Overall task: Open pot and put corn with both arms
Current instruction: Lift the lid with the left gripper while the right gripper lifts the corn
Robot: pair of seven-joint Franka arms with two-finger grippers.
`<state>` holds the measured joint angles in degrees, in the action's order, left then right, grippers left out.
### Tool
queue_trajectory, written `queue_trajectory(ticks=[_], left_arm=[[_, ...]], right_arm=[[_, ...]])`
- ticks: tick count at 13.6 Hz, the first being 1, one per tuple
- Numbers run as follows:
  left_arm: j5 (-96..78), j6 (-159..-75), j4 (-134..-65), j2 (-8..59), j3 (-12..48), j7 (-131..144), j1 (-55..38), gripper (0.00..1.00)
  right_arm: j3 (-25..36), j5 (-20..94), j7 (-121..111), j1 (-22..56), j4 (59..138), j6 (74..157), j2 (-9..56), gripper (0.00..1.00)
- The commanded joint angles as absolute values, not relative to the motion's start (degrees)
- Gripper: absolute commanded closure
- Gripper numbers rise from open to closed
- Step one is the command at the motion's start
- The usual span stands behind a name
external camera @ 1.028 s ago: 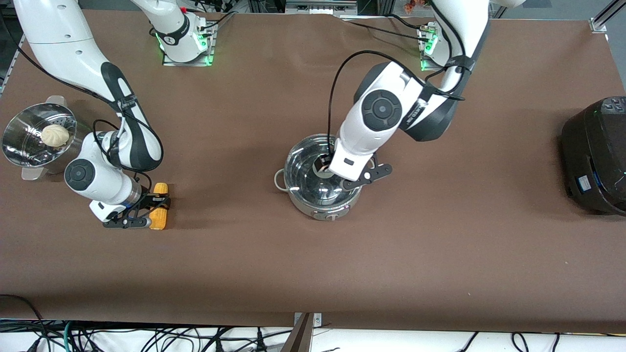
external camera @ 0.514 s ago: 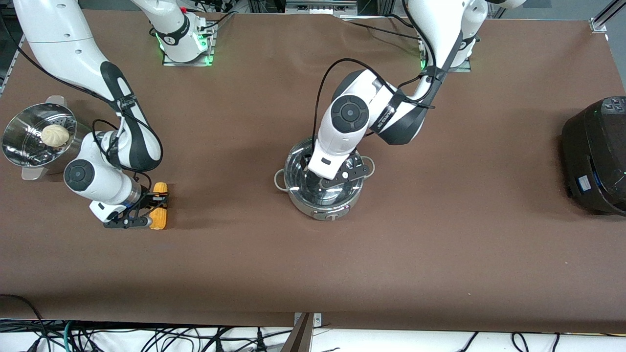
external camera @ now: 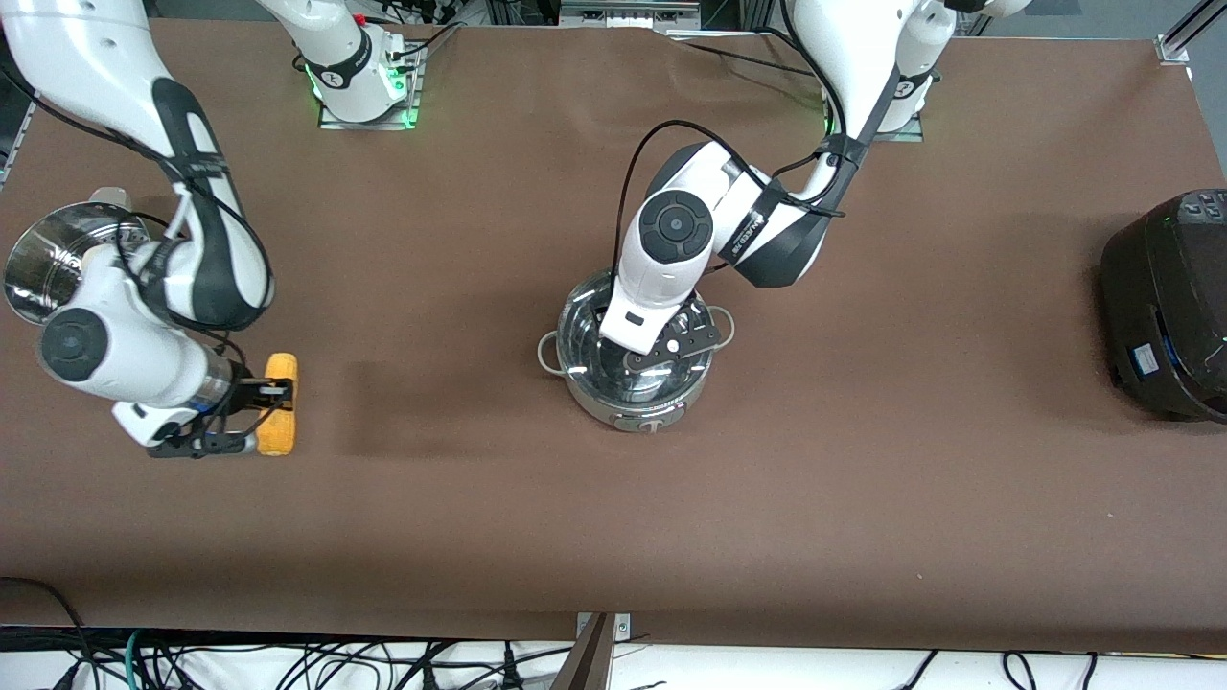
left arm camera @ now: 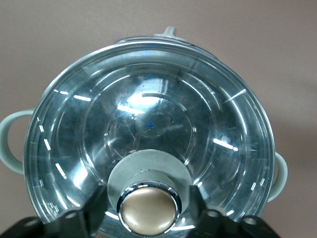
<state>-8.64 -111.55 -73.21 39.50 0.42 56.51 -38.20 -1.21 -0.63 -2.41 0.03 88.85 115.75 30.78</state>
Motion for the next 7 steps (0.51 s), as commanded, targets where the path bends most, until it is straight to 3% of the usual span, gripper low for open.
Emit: queue_trajectory(ticks=[1,4,7], left_arm=[[-7.2,-111.1,-71.3,40.4,-0.3,57.7,-39.0,0.56],[-7.3,-111.0,-71.3,40.3,-0.4,57.7,-39.0,1.00],[-7.7,-109.6,-71.3,38.4,-0.4,57.3,-38.7,1.00]], right_arm=[[-0.8,1.2,-3.4,-0.5,78.6,102.0,30.5,1.00],[-0.5,0.7,-3.8,-0.6,69.5,93.6,30.4,1.00],[-0.4,0.5,-3.6,-1.0,63.8,88.2,30.4,1.00]])
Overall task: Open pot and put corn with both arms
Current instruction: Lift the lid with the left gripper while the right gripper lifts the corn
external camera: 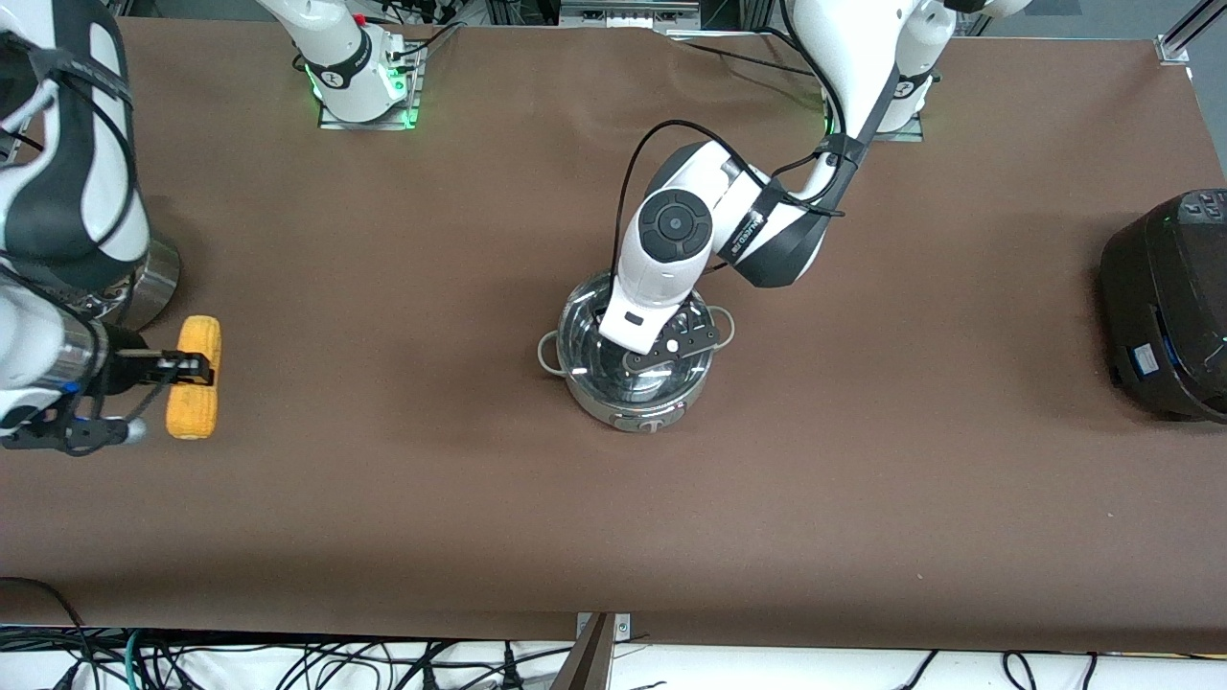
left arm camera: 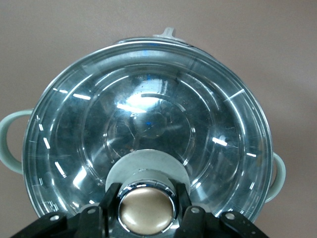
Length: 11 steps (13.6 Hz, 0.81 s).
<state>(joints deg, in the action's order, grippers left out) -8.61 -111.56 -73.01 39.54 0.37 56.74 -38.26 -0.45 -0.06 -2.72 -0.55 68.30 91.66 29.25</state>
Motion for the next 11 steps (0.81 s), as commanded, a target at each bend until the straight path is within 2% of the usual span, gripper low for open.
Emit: queue_trajectory(ticks=[1,6,9,11], left_arm=[[-7.9,-107.5,-71.2,37.7,-0.5,57.0,-38.1,1.00],[-10.1,-100.7,-73.0,29.3,-0.5,47.4,-30.3,1.00],[-9.8,-99.1,-80.6,24.0,-0.6,35.5,-23.5,1.00],[-9.5,-99.6,-87.9,20.2,-0.6,25.1,-19.7,1.00]], right_arm=[[-0.3,0.5,-3.6,-1.0,63.8,88.1,30.4,1.00],[-1.0,1.2,-3.0,-0.4,63.8,87.4,30.4,1.00],[-3.7,2.4,3.4,0.9,63.8,85.8,30.1,1.00],[-9.5,4.1,16.0,2.2,63.8,86.0,29.0,1.00]])
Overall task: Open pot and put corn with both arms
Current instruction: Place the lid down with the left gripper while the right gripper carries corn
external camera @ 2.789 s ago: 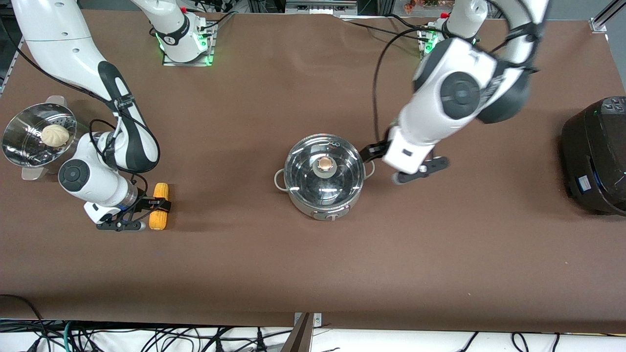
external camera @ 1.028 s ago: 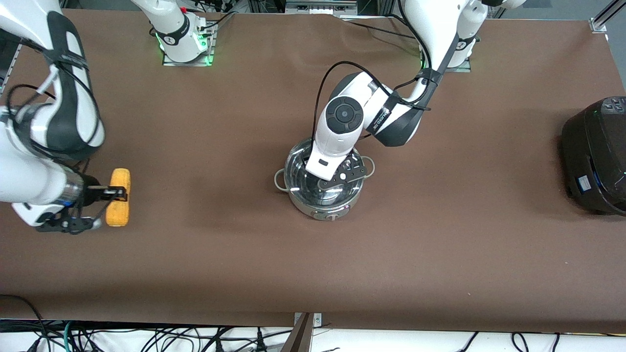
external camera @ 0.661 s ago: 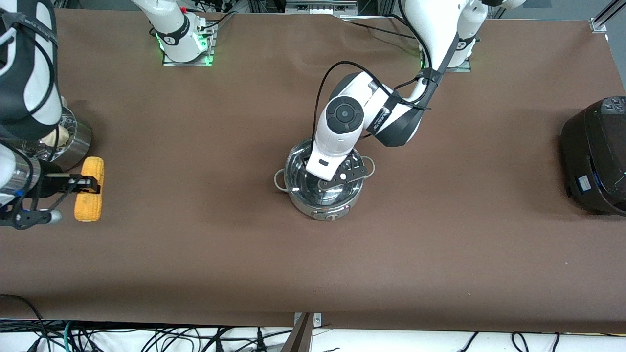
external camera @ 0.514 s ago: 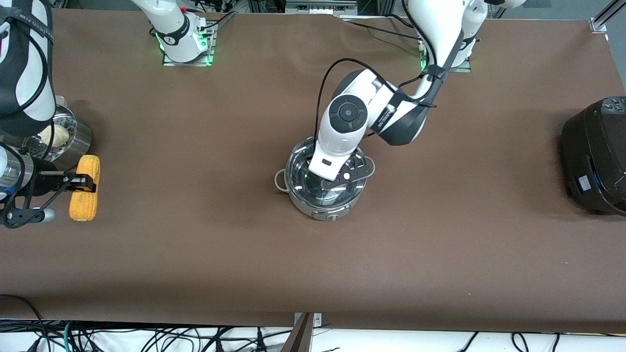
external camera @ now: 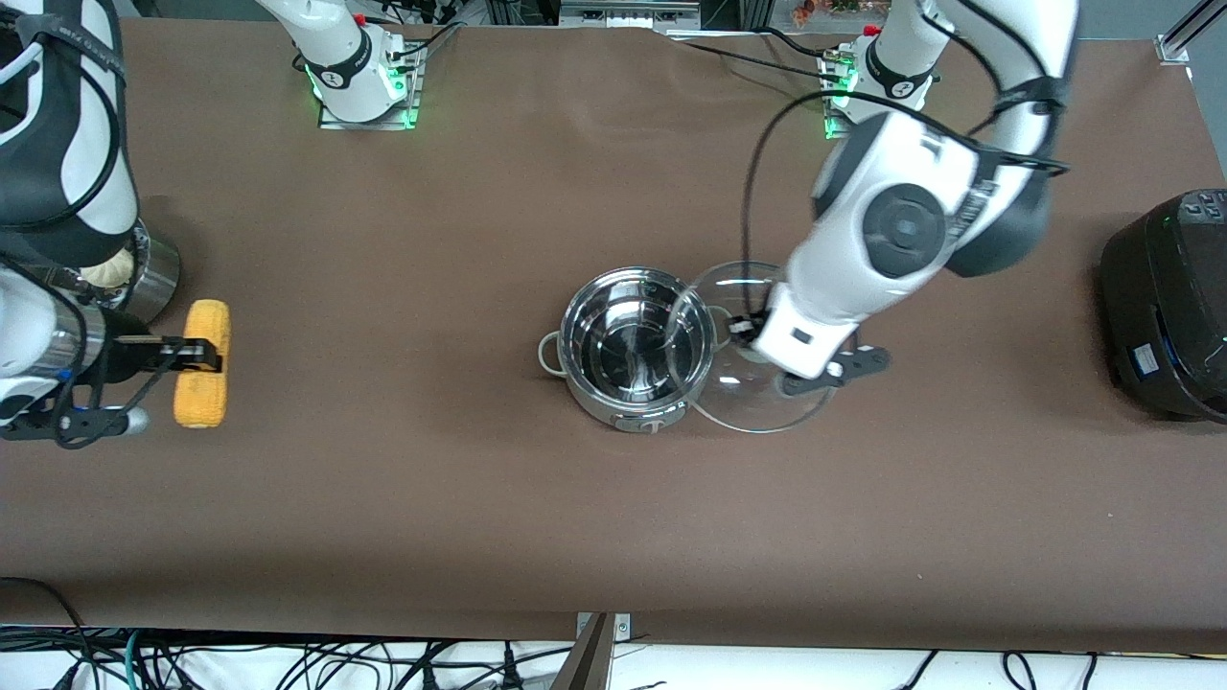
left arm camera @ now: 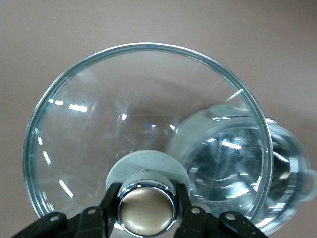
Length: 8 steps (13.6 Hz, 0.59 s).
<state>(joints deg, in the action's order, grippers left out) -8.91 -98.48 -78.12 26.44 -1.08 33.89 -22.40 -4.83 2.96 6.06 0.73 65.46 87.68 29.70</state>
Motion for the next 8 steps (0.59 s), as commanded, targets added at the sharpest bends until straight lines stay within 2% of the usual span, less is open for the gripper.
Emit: queue_trajectory(ticks=[1,2,6,8], left_arm=[[-9.1,-100.2,-90.6,19.0,-0.7,20.5,-17.9,1.00],[-8.4,-100.8,-92.8,18.0,-1.1,17.1,-16.5,1.00],[-6.2,-105.8,-99.8,17.0,-3.2,5.9,-11.9,1.00],[-6.2,-112.1,-104.0,17.7,-5.5,-0.3,-10.9,1.00]], right_arm=[[-12.8,3.8,22.2,3.9,63.7,86.7,29.0,1.00],[-14.7,3.5,26.9,6.5,63.6,87.9,29.1,1.00],[-14.7,-0.3,31.7,19.7,63.6,98.3,32.2,1.00],[-14.6,-2.3,36.0,24.7,63.6,104.6,35.6,1.00]])
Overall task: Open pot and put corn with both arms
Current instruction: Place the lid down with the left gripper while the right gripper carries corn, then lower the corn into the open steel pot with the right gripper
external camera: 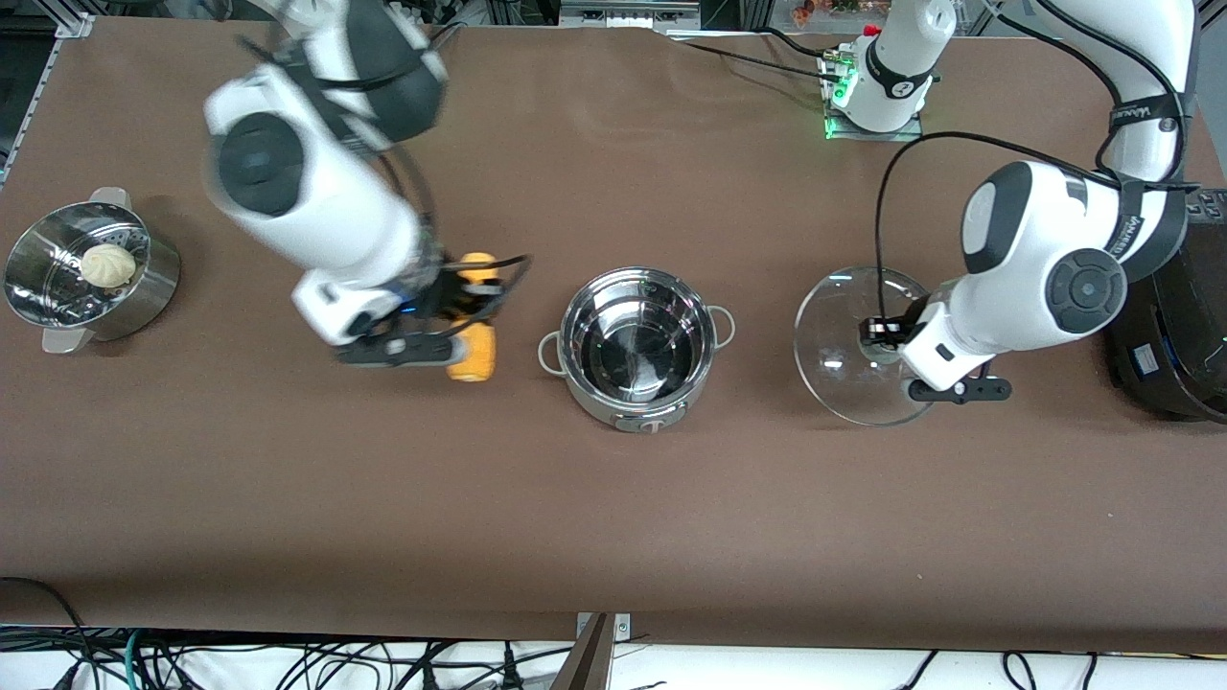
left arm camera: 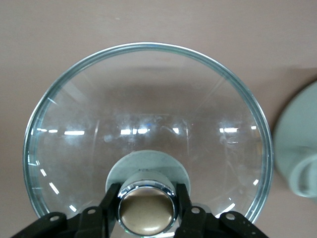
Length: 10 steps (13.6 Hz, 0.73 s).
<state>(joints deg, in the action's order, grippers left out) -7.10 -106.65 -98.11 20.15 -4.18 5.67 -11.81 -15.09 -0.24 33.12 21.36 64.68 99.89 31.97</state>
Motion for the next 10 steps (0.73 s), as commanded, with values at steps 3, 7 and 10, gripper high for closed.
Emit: queue_trajectory(ticks=[3,7,10], left_arm=[[-6.4,-124.6,-110.9,19.4,-6.9,-7.1,-9.9,1.00],[-6.2,-133.5,-114.3,23.7,-7.3,-8.2,-9.6,1.00],[-6.3,-134.7,-114.4,25.3,-8.3,-11.0,-9.6,1.00]], right_arm=[[-13.9,-5.9,40.1,30.4,62.8,113.9,41.0,1.00],[-9.0,-6.1,43.3,36.7,56.0,116.4,47.6,1.00],[-9.0,-6.1,43.3,36.7,56.0,120.0,49.5,1.00]])
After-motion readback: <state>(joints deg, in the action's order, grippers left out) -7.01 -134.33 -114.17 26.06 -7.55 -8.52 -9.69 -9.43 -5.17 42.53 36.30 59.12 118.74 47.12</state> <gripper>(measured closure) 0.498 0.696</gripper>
